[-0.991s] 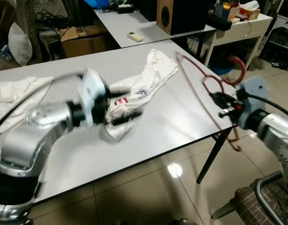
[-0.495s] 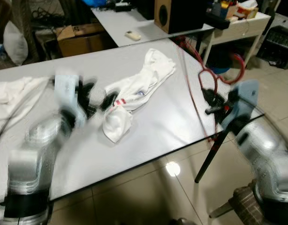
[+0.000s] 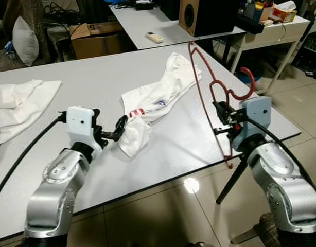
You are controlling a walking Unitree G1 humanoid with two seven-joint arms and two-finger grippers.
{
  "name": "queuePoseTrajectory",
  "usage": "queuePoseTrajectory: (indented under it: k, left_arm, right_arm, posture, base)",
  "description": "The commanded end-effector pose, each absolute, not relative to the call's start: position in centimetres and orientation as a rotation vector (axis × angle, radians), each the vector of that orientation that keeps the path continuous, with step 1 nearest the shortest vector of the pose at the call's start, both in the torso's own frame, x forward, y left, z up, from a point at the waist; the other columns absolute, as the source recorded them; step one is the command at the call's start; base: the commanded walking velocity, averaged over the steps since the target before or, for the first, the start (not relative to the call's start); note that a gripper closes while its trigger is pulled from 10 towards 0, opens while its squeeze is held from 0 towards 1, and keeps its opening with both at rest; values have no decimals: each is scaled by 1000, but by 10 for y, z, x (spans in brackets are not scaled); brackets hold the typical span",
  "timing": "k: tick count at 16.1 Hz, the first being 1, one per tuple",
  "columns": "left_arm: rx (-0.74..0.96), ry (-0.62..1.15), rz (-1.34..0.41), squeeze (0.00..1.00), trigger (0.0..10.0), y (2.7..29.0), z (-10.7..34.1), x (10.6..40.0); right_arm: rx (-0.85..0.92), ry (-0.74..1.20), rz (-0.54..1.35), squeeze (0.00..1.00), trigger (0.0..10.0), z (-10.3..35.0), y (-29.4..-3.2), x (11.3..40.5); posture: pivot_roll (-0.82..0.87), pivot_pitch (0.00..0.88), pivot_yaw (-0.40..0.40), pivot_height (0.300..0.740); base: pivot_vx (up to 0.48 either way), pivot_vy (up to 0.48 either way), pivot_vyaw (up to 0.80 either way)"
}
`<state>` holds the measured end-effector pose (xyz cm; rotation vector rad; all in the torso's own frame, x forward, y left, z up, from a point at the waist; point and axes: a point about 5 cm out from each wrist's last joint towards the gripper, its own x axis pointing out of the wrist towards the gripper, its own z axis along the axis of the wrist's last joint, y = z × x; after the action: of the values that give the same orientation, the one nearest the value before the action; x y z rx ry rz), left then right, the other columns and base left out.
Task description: Hang hanger
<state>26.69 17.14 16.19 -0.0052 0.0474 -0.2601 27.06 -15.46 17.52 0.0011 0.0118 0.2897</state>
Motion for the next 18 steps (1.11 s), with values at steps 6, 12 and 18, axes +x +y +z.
queuePoseTrajectory:
  k: [6,12,18]
  left_arm:
    - [23,33,-213,0,10000,181,166,267]
    - [41,23,-204,0,10000,181,169,268]
    - [45,19,-206,0,10000,181,170,268]
  right_arm:
    - [54,26,303,0,10000,172,-151,267]
    - [68,31,330,0,10000,174,-144,267]
    - [83,52,346,0,10000,173,-142,266]
  posture:
    - [-35,0,27,740]
    - [-35,0,17,740]
    - [-34,0,16,740]
  base:
    - [0,356,0]
    - [0,369,0]
    - [0,368,0]
